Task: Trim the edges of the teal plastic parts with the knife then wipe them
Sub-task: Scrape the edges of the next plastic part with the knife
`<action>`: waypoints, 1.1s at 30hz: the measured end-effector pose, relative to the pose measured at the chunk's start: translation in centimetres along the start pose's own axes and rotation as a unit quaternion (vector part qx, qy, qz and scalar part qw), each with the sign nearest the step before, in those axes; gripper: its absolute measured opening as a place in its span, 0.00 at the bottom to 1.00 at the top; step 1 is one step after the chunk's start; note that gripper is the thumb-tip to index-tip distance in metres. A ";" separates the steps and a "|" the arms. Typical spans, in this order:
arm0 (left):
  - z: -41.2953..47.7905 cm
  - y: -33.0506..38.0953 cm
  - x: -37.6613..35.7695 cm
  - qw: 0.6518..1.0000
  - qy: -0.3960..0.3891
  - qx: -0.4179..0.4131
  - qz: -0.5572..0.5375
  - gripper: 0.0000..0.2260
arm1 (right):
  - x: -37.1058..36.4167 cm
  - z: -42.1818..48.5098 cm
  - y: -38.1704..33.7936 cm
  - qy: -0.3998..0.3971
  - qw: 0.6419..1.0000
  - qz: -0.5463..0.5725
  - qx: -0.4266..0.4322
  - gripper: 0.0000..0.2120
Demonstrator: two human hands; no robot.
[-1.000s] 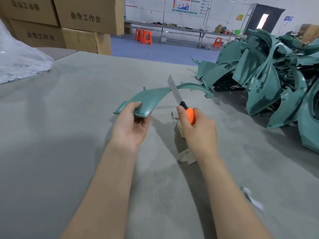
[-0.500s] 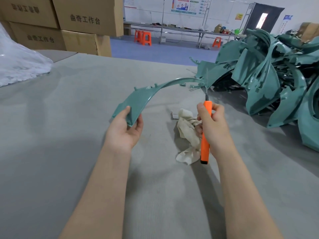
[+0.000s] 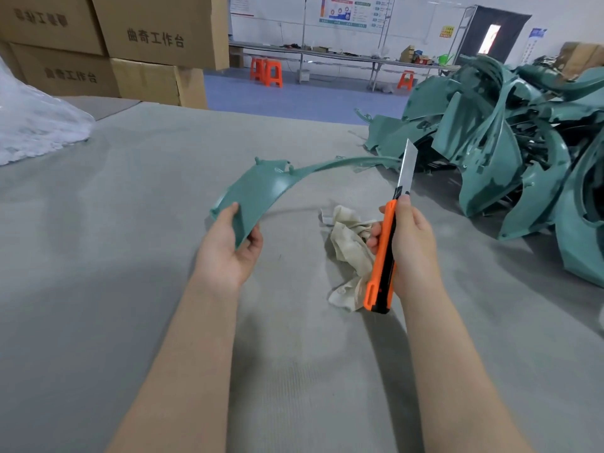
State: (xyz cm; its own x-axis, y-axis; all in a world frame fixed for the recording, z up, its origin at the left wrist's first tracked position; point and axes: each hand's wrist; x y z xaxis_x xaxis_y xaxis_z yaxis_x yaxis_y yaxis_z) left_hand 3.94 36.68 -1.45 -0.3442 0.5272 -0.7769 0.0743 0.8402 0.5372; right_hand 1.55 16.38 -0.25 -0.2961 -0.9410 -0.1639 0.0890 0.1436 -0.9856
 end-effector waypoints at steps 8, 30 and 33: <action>-0.2 0.0 -0.1 0.998 0.010 -0.014 0.069 0.02 | 0.2 0.0 0.0 0.014 1.000 0.007 -0.016 0.20; -0.4 -0.3 -0.4 0.994 0.018 -0.061 0.084 0.02 | -3.3 -1.2 1.6 -0.102 0.975 -0.185 0.066 0.19; -0.5 -0.5 -0.6 0.995 0.019 -0.057 0.080 0.02 | -3.5 -1.4 1.8 -0.114 0.972 -0.190 0.079 0.19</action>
State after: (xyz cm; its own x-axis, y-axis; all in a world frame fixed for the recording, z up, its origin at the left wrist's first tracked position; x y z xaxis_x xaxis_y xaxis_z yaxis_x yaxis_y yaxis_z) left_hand 3.69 35.88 -1.06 -0.3725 0.6462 -0.6661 0.0247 0.7244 0.6890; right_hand 1.40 20.40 -1.53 -0.1192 -0.9629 0.2421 0.1657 -0.2597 -0.9514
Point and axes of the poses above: each hand's wrist, its own z-axis towards the middle knuckle, its own x-axis out of the back of the hand, y = z × x, and after that the axes turned 5 degrees about -y, right-handed
